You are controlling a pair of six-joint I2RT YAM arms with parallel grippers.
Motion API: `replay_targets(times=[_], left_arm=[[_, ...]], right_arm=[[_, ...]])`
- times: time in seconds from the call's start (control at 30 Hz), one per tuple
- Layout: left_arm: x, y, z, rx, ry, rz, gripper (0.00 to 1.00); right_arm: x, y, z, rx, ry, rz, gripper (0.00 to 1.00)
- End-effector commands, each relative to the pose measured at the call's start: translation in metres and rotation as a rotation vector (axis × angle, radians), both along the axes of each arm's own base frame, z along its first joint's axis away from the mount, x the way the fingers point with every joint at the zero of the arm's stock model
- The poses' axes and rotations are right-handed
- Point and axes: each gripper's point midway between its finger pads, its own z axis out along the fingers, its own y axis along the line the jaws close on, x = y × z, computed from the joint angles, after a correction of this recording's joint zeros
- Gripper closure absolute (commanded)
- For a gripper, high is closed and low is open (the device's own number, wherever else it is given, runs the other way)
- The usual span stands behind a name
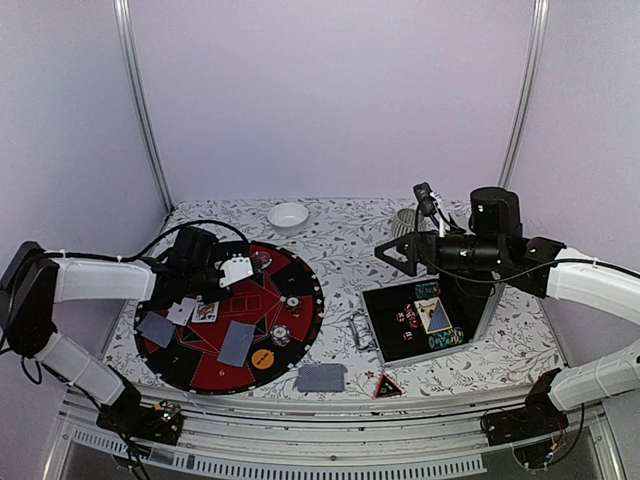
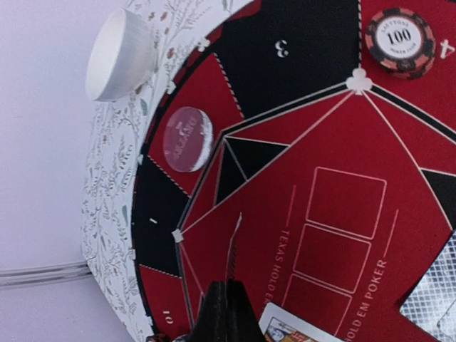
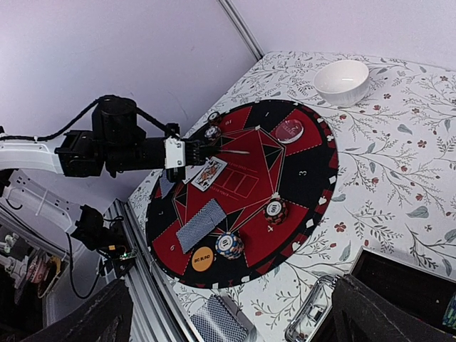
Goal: Distribute texas hold em gaming equipment
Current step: Place the poker card in the community card area.
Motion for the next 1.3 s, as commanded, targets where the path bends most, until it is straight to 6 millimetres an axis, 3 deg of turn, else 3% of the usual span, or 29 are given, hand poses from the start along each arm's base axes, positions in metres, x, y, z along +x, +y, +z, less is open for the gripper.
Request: replay_targets(times=[0.0, 0.4, 0.6, 0.87, 1.03, 1.27], left_arm=[[-0.019, 0.002, -0.048, 0.018, 0.144, -0.042, 1.00], [-0.066, -0.004, -0.085, -0.055, 0.469, -0.041, 1.00], [-0.068, 0.006, -0.098, -0.013, 0.491, -0.019, 1.00], [-0.060, 0.023, -0.090, 0.009, 0.453, 0.012, 1.00], [-0.064, 0.036, -0.099, 0.043, 0.485, 0.029, 1.00], [-0.067, 0.036, -0.101, 0.045, 0.499, 0.017, 1.00]], right_arm=[[-0.004, -0.004, 0.006, 0.011, -0.027, 0.010, 0.00], [-0.005, -0.010, 0.010, 0.018, -0.041, -0.003, 0.00], [-0.008, -0.013, 0.013, 0.021, -0.053, -0.007, 0.00], [-0.008, -0.018, 0.016, 0.025, -0.064, -0.023, 0.00], [-0.009, -0.018, 0.017, 0.025, -0.067, -0.021, 0.00], [-0.009, -0.019, 0.015, 0.018, -0.068, -0.025, 0.01]])
